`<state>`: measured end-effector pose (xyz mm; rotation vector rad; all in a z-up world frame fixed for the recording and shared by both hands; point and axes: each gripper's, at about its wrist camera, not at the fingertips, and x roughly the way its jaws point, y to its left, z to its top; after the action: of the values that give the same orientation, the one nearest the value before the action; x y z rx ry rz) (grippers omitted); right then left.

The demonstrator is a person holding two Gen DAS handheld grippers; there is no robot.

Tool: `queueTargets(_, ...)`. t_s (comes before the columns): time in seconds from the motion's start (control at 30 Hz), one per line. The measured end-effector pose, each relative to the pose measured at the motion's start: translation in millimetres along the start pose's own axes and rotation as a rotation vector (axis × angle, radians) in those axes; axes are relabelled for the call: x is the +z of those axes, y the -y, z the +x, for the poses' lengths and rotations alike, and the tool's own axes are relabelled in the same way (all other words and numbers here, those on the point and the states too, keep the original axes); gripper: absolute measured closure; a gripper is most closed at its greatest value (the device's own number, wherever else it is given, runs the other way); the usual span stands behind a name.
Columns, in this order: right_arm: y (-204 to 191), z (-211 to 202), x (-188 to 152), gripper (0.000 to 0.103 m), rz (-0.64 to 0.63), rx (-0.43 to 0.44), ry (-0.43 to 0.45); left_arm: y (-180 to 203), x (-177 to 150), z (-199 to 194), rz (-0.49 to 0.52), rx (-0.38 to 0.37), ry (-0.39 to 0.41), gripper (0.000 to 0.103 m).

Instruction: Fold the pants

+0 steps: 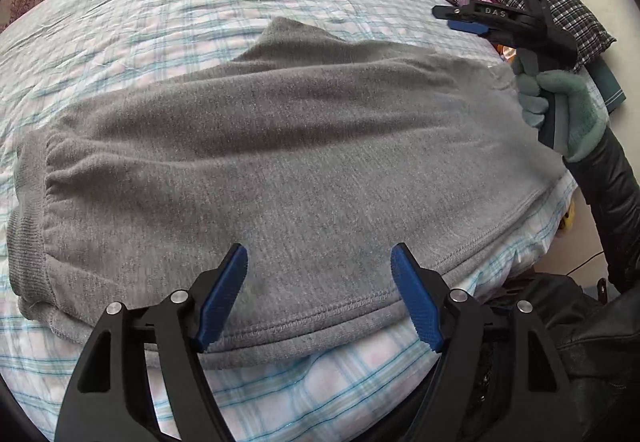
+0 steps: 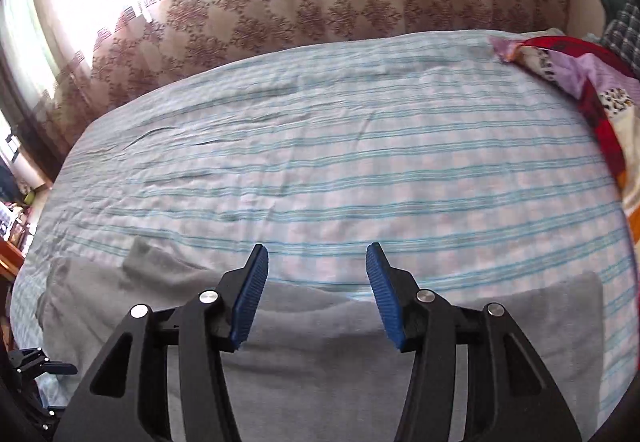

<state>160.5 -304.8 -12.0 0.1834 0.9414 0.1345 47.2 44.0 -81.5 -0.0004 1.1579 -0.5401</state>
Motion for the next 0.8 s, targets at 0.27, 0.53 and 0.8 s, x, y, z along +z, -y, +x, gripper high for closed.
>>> queueTargets(0.27, -133.5, 82.6, 2.1, 0.051, -0.174, 0.241, -0.204, 5.1, 32.8, 13.8, 0.039, 0.002, 0.051, 0.028)
queueTargets(0.53, -174.5, 116.5, -0.8, 0.097, -0.269, 0.173, -0.238, 10.9, -10.3, 29.1, 0.063, 0.036, -0.05, 0.029)
queueTargets(0.8, -178.1, 132.6, 7.4, 0.098, -0.3, 0.07, -0.206, 8.8, -18.8, 19.4, 0.014, 0.004, -0.06, 0.031)
